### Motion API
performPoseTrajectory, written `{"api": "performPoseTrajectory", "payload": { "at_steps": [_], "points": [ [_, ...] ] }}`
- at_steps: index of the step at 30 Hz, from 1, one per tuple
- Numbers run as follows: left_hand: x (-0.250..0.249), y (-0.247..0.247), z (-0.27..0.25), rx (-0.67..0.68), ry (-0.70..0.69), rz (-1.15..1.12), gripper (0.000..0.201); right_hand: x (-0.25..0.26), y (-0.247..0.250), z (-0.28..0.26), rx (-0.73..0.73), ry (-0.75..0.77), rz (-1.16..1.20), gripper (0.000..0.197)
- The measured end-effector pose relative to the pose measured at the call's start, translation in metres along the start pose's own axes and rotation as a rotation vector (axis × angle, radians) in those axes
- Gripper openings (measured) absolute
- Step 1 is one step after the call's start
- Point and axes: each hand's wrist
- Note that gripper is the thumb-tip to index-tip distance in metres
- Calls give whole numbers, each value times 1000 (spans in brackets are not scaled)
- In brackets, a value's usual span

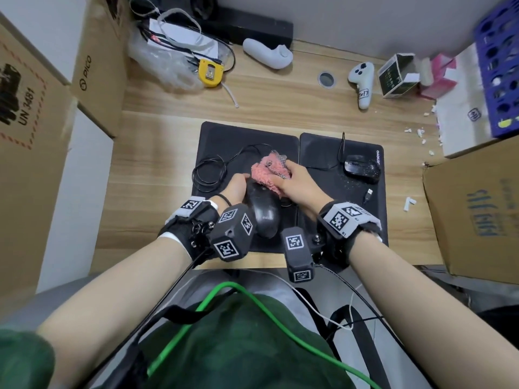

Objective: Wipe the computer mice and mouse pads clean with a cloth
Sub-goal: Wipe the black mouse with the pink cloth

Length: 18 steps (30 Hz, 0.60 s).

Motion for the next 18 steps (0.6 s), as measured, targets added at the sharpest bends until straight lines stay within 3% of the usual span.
{"api": "performPoseTrajectory", "payload": {
  "at_steps": [2, 4, 6, 8, 14, 18],
  "points": [
    [10, 19, 43, 49, 33, -50, 65, -4, 6, -2, 17, -25, 109, 33],
    [7, 23, 43, 80, 71, -115, 76, -8, 12, -4, 32, -43, 198, 30],
    [-11, -2, -19, 41, 67, -114, 61, -12, 17, -4, -1, -43, 229, 30],
    [-16, -12, -48, 28, 73, -187, 40, -12, 21, -6, -24, -28, 222, 31],
    [-13, -24, -55, 133, 45, -196, 37, 1, 12, -13, -25, 90, -108, 37],
    [-14, -30, -59, 171, -6, -229, 41, 16, -2, -30, 121, 161, -298, 32]
  ]
}}
Point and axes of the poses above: each hand's wrist, its own z-axis towards the middle knuckle, its own y-axis out of the back of the hand, x = y × z, and after that the axes turned 10 degrees about x, right-handed
